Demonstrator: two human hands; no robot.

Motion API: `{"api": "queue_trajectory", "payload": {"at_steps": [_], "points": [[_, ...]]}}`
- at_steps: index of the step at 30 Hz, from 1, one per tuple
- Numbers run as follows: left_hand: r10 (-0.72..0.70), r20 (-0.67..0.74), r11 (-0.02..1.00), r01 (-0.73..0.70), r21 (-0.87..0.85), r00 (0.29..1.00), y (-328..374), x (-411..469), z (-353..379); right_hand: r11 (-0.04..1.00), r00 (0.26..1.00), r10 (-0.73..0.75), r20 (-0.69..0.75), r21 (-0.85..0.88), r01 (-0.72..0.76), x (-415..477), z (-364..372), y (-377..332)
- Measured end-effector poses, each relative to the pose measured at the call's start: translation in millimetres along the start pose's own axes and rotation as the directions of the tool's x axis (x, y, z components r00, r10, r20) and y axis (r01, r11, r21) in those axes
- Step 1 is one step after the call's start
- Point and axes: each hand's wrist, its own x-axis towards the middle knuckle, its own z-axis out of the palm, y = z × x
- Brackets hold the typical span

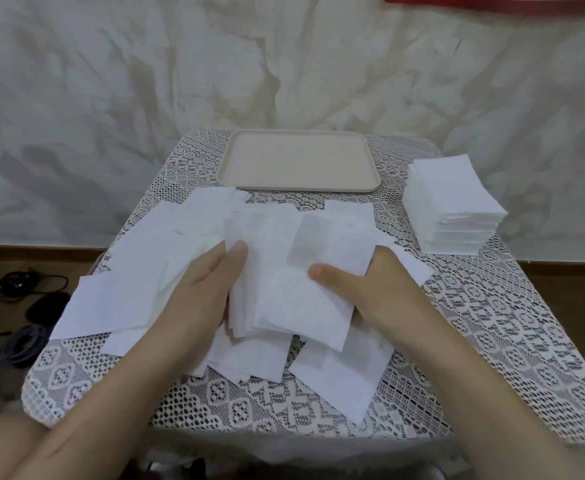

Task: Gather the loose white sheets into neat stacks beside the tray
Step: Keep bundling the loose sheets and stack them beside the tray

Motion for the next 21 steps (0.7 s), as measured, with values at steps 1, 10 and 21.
{"api": "queue_trajectory", "payload": {"at_steps": [1, 10, 21], "points": [[-0.009, 0.008, 1.000, 0.009, -0.002, 1.000, -0.7, -0.6, 3.1, 1.000, 1.000, -0.001, 0.005, -0.002, 0.001, 0.7, 1.7, 0.7], [-0.066, 0.067, 0.996, 0.069, -0.053, 0.996, -3.0, 2.2, -0.3, 0.999, 1.000, 0.007, -0.003, -0.036, -0.007, 2.8, 3.2, 1.2], [-0.032, 0.099, 0.999, 0.033, -0.010, 0.995, -3.5, -2.2, 2.4, 1.000, 1.000, 0.006, -0.024, 0.023, -0.005, 5.1, 9.7, 1.1]]}}
